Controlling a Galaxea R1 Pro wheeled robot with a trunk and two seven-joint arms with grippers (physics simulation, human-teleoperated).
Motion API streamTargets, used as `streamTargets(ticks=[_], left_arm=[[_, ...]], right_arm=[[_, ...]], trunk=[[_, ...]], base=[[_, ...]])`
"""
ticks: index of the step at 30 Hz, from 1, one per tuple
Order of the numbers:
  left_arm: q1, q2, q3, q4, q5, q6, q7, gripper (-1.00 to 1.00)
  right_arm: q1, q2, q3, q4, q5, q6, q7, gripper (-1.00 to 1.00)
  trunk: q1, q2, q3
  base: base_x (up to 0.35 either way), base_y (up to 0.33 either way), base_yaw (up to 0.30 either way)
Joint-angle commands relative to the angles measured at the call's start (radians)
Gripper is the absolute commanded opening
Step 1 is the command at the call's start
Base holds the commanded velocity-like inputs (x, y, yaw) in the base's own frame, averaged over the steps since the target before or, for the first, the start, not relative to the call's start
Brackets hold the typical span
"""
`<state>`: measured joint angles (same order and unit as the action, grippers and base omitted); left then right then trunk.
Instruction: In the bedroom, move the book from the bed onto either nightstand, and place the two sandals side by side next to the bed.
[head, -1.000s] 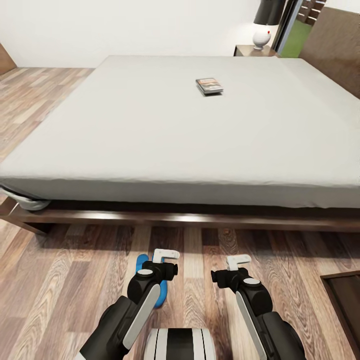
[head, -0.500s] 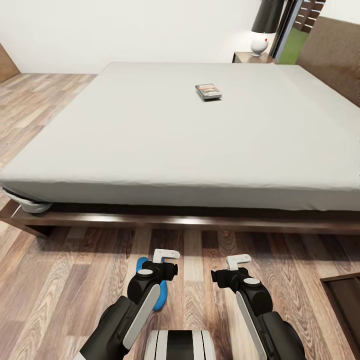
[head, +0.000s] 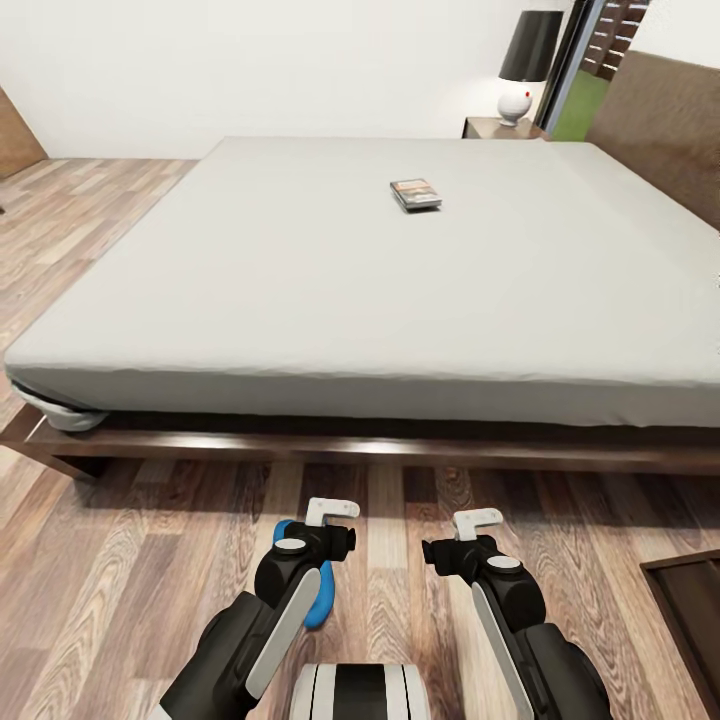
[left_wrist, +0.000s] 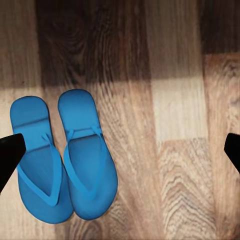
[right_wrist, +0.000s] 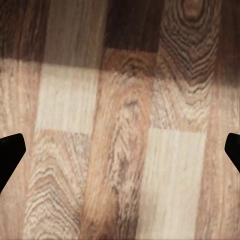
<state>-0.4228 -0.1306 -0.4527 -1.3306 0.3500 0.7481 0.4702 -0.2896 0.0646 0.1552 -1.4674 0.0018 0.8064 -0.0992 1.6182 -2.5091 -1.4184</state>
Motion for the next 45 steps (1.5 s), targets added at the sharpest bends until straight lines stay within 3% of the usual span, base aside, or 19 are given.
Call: streamTargets(ticks=[1,45], left_arm=[[-0.001,0.0,-0.001,-0.001,0.011,0.002,0.01,1.0],[-0.001,0.0,-0.001,0.001,0.01,0.002,0.01,1.0]], right_arm=[[0.0,0.0,0.001,-0.001,0.0,0.005,-0.005,1.0],[0.0,0.0,0.002,-0.001,-0.002,0.005,-0.005,1.0]], trunk=[[0.0,0.0,0.001],[0.0,0.0,0.071]], base=[[0.0,0.0,0.0],[0.0,0.0,0.0]])
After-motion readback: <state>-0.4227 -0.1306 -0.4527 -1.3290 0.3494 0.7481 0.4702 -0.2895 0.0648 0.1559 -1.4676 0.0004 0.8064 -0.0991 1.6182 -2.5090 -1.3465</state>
